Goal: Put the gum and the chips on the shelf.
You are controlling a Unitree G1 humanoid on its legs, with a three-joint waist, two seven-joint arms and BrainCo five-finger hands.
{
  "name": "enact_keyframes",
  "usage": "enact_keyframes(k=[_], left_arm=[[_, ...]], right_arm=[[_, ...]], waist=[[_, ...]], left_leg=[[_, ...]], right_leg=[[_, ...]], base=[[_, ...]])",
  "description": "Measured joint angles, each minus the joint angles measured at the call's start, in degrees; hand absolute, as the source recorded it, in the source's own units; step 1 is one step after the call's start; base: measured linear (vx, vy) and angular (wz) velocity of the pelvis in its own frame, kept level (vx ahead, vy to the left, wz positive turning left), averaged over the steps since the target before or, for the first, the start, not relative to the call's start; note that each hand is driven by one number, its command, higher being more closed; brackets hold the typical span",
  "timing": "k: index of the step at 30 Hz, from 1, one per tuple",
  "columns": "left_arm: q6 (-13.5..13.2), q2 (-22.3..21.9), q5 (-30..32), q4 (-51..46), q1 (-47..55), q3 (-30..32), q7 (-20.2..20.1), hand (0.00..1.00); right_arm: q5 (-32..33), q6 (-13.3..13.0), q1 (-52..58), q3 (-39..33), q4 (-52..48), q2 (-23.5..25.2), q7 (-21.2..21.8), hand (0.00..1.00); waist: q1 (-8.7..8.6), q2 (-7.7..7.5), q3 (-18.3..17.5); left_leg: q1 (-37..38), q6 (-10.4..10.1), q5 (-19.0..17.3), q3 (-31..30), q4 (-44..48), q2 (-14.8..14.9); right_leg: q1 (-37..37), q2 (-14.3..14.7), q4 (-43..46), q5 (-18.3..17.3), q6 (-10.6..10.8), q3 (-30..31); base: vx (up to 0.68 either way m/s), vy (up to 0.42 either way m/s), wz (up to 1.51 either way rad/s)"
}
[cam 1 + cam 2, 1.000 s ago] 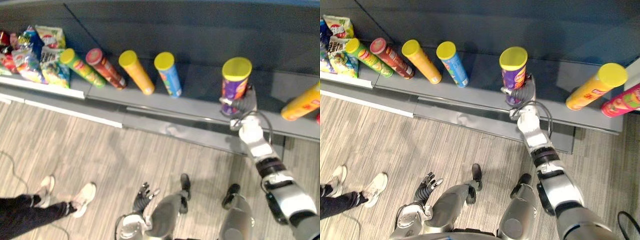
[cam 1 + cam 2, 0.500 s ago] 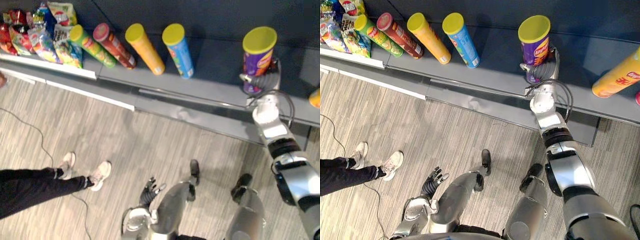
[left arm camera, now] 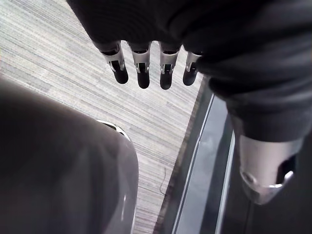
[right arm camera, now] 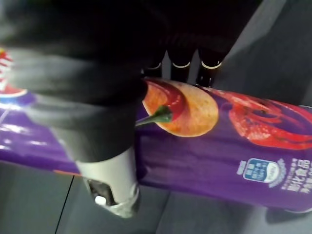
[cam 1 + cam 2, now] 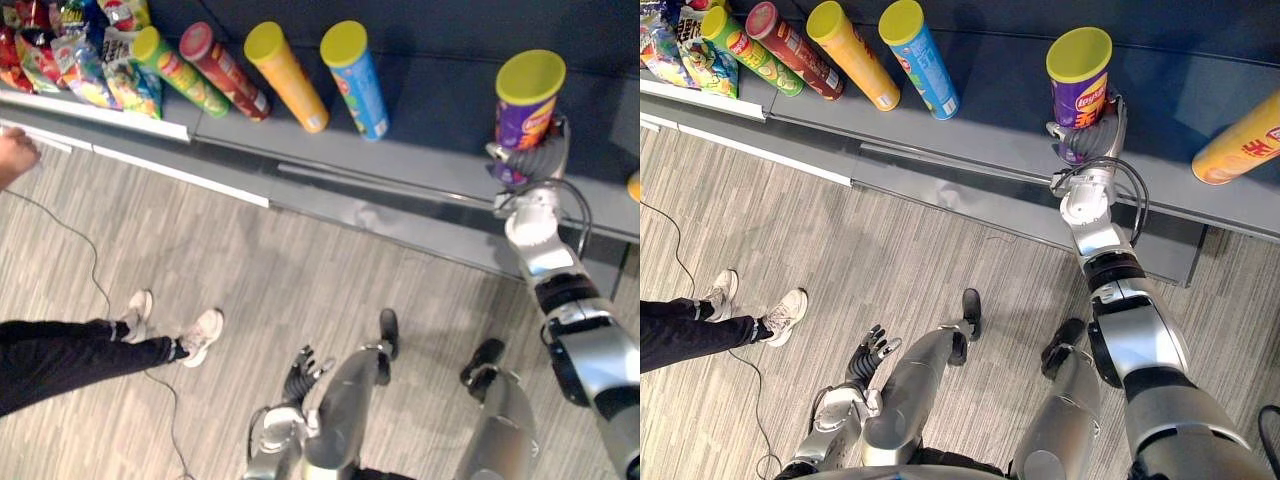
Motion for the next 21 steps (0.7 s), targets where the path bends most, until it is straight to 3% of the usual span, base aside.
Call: enact_keyframes(k=[3, 21], left_arm=[[0.01, -0.23, -0.51, 0.5, -0.74, 0.1, 0.15, 0.0], [-0.1, -1.58, -0.68, 1.91, -3.21, 0.55, 0.93, 0.0]], right_arm=[[-0.04, -1.99, 0.01, -0.8, -0.04, 0.09, -0.56, 1.0], [0.01, -4.22, 0.07, -1.94, 0.33, 0.12, -4.56, 1.0]], waist=[[0.12, 0.04, -0.03], [3.11, 0.67, -0.47]], left_leg=[[-1.59, 0.07, -0.15, -0.2, 1.12, 0.27], [-5.45, -0.07, -3.06, -0.91, 7.07, 2.33]], right_leg=[[-1.36, -0.02, 0.74, -0.12, -0.18, 0.01], [-3.12, 1.1, 2.33, -0.71, -0.56, -0.25]], base=[[-0.01, -0.06, 0.0], [0.02, -0.049, -0.02]])
